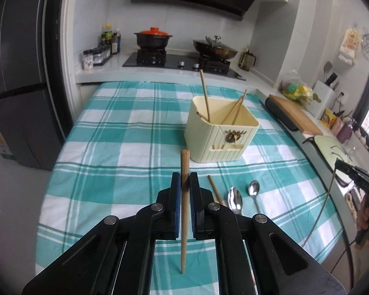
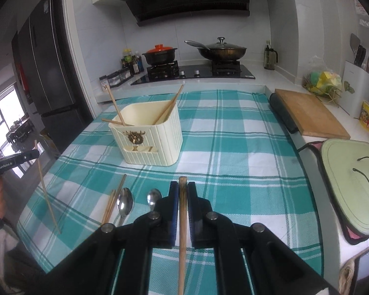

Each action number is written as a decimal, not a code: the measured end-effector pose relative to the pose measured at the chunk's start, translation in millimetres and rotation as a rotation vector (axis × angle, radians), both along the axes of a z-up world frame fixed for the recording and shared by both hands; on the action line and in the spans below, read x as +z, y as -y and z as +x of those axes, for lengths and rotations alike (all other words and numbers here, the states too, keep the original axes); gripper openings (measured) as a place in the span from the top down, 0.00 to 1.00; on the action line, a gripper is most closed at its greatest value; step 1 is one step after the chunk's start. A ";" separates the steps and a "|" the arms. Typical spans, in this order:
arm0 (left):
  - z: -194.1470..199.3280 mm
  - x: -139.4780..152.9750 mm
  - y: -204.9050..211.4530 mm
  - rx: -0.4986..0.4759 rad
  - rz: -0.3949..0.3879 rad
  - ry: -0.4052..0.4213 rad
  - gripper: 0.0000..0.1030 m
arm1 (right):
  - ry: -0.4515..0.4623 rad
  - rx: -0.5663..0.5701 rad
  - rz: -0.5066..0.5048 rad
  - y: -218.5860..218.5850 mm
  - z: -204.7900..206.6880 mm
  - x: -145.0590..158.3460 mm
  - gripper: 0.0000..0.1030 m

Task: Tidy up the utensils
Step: 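Lift both chopsticks over the cream holder and open both tools to drop them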

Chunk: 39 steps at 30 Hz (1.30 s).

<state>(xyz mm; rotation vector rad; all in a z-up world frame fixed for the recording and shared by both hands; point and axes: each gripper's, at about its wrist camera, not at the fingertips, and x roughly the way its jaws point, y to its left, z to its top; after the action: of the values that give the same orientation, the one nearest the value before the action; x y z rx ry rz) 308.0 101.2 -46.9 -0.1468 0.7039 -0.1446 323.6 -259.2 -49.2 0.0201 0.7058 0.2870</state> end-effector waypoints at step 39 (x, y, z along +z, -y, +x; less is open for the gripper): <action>179.6 52.9 63.9 0.043 -0.124 0.141 0.96 | 0.350 -0.010 0.167 -86.6 148.8 99.2 0.93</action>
<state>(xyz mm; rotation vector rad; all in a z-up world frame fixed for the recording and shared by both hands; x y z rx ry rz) 487.6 37.3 6.0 -0.2680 0.5507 -0.1564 472.3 -172.7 50.0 0.1290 0.3334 0.3295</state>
